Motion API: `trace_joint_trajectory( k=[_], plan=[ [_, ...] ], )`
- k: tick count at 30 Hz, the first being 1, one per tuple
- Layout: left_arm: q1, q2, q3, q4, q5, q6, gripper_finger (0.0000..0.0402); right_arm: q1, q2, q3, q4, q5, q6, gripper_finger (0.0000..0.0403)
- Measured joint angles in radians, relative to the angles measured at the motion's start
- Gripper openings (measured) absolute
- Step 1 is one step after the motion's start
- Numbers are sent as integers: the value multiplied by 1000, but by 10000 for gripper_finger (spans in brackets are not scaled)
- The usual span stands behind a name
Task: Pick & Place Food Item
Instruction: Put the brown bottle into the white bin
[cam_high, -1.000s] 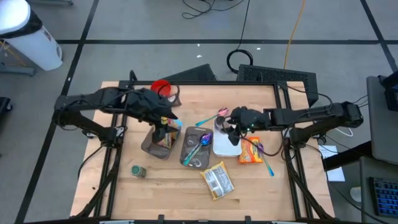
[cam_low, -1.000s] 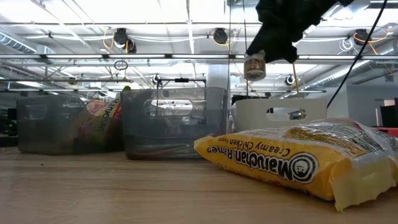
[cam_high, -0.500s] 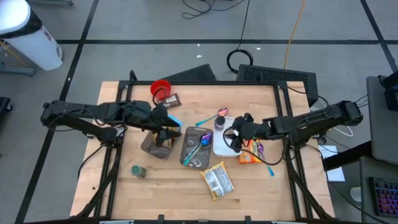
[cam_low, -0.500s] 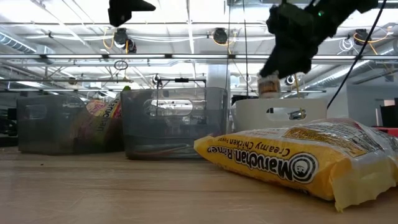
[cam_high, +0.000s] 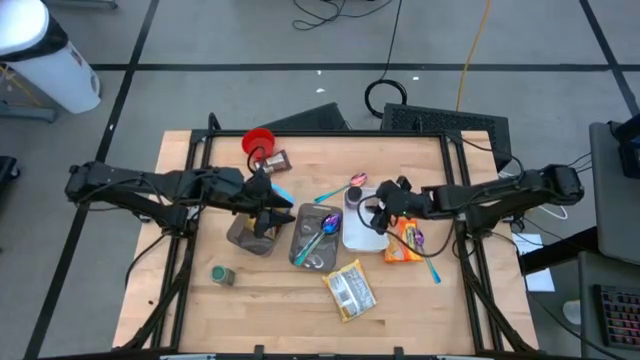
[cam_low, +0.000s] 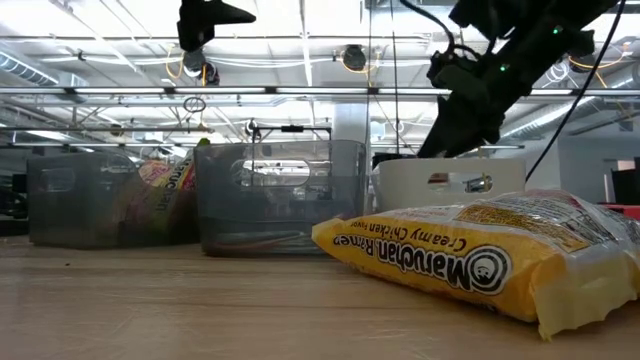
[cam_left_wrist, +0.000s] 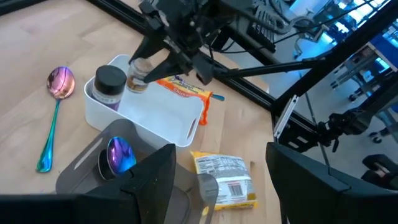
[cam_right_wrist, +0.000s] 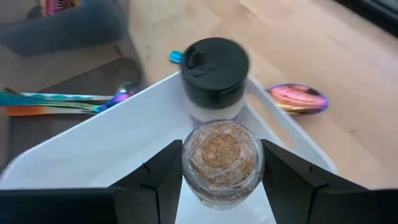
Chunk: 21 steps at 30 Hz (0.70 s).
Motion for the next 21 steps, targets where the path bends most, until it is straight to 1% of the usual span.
trace_joint_trajectory(
  k=[4, 7, 12, 15, 21],
  plan=[
    [1, 2, 0, 1, -1, 16, 257, -53, 18, 0, 10, -97, -63, 172],
    [1, 2, 0, 3, -14, 20, 257, -81, 41, -2, 0, -129, -78, 172],
    [1, 2, 0, 6, -26, 20, 257, -105, 72, -1, 23, -128, -102, 172],
    [1, 2, 0, 5, -27, 23, 257, -106, 101, -1, 54, -128, -120, 172],
    [1, 3, 0, 4, -27, 23, 257, -106, 156, -1, 59, -126, -133, 172]
  ],
)
